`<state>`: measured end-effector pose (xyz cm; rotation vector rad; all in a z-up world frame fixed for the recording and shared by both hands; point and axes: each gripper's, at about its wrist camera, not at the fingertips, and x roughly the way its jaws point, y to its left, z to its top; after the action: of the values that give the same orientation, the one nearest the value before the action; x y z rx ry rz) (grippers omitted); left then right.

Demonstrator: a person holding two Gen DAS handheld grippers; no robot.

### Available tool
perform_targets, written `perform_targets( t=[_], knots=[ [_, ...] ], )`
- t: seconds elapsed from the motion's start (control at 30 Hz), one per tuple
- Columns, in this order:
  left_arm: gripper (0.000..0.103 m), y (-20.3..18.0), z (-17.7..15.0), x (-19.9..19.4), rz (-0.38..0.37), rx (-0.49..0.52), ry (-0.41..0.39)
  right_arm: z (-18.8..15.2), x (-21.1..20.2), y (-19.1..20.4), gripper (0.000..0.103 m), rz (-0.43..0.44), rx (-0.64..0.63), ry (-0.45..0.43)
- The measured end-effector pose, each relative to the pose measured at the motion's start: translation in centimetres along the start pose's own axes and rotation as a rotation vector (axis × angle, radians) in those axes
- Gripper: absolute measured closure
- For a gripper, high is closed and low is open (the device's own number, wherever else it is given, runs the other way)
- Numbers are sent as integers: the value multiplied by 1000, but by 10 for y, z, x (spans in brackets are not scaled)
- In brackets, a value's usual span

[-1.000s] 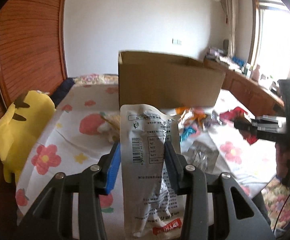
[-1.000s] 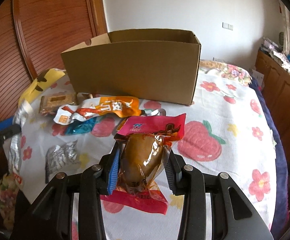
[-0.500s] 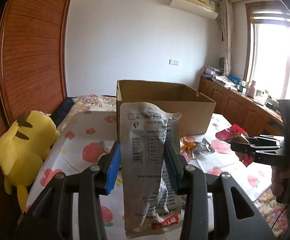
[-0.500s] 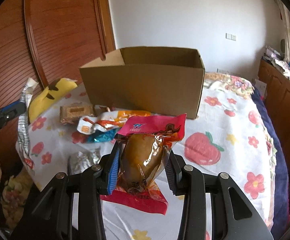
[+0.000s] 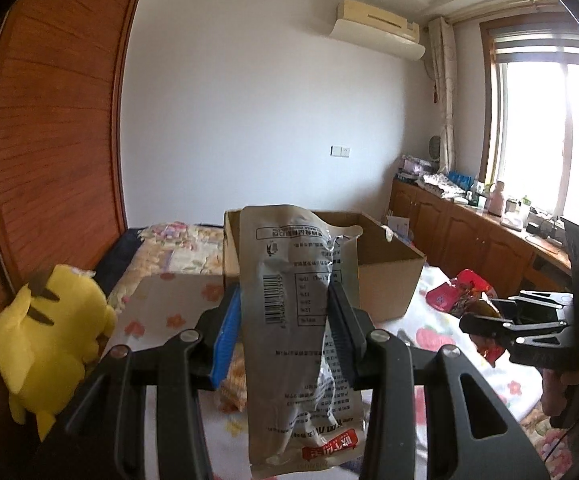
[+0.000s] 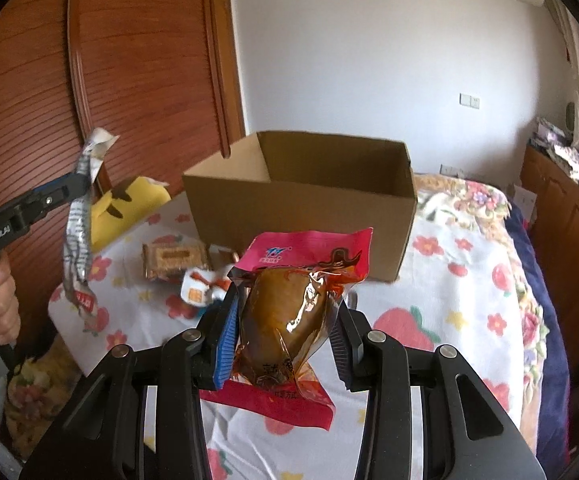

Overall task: Organize snacks
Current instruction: 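Lift the white sachet with the left gripper while the right gripper carries the sausage packet over the box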

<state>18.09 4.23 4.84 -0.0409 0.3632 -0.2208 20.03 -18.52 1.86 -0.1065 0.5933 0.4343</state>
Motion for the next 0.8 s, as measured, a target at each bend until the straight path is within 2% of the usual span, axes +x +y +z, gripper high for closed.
perform_targets(
  t=[0.13, 0.27, 0.53, 0.8],
  knots=[
    [63, 0, 25, 15, -25, 5, -15, 24, 3, -1, 63, 0, -21, -29],
    [63, -3, 45, 30, -14, 40, -48, 48, 9, -4, 63, -11, -34, -59],
    [62, -2, 71, 58, -21, 77, -72, 86, 30, -12, 63, -5, -48, -98],
    [62, 1, 88, 92, -35, 138, -100, 114, 62, -19, 63, -34, -72, -108]
  ],
)
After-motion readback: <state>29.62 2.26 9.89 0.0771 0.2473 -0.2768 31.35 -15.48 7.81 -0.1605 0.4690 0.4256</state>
